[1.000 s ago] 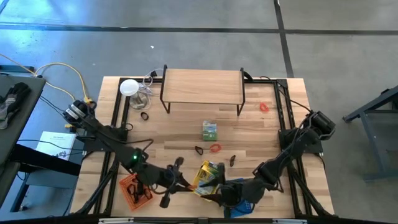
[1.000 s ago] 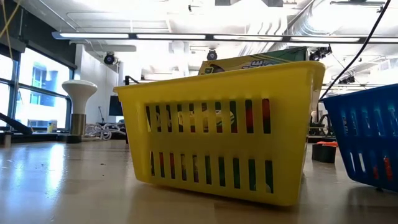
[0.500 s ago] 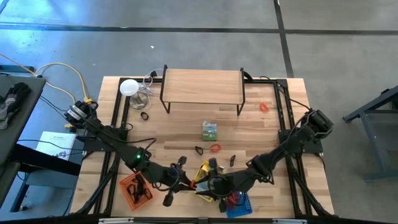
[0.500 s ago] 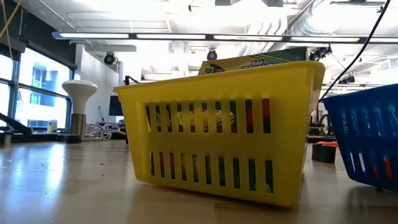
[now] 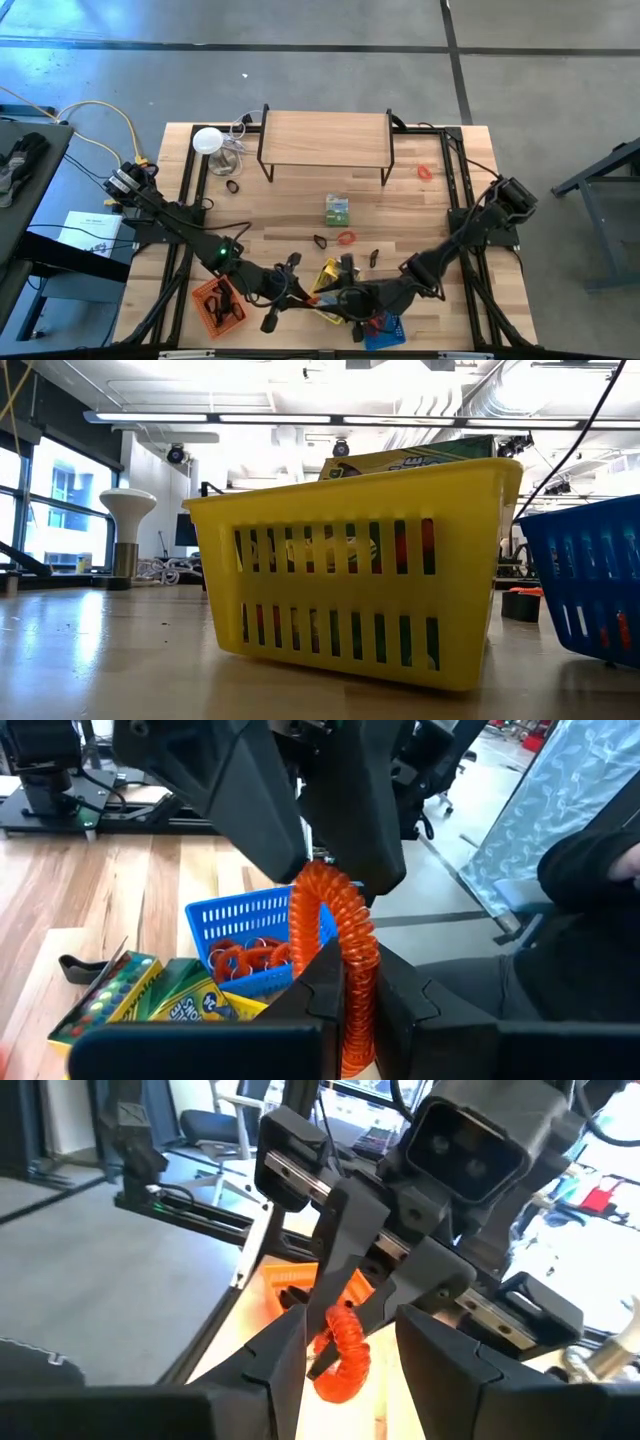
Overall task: Pick & Place Office Desk Supplies
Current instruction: Put the middle left orange spring keychain into the blue bin
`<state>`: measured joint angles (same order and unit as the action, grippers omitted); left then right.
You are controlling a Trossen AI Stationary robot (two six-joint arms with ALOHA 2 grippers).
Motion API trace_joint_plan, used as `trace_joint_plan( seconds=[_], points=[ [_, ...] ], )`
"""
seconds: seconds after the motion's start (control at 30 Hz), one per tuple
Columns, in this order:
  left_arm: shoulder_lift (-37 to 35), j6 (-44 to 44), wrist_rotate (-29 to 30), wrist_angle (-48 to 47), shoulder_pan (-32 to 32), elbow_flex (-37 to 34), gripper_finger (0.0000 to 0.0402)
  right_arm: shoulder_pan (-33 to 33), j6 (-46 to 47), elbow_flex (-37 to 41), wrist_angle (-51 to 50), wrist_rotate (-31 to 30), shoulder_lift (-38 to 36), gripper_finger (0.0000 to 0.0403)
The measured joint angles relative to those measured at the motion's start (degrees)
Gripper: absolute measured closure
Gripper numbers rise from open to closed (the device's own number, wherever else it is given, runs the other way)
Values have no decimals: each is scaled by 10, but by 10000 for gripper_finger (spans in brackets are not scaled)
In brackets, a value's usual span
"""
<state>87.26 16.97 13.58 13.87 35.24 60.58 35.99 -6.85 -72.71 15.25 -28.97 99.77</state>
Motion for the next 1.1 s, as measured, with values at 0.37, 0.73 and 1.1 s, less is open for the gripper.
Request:
trace_joint_plan(
  seconds=[0.37,0.73,1.1],
  points=[
    [0,0,0,5,0,0,380,-20,37,0,-17,55,1,294],
    [18,-80,0,24,10,0,320,-3,-10,0,-16,52,1,389],
    [58,-85,-4,29,26,0,278,85,125,0,-179,-57,-10,390]
  ],
)
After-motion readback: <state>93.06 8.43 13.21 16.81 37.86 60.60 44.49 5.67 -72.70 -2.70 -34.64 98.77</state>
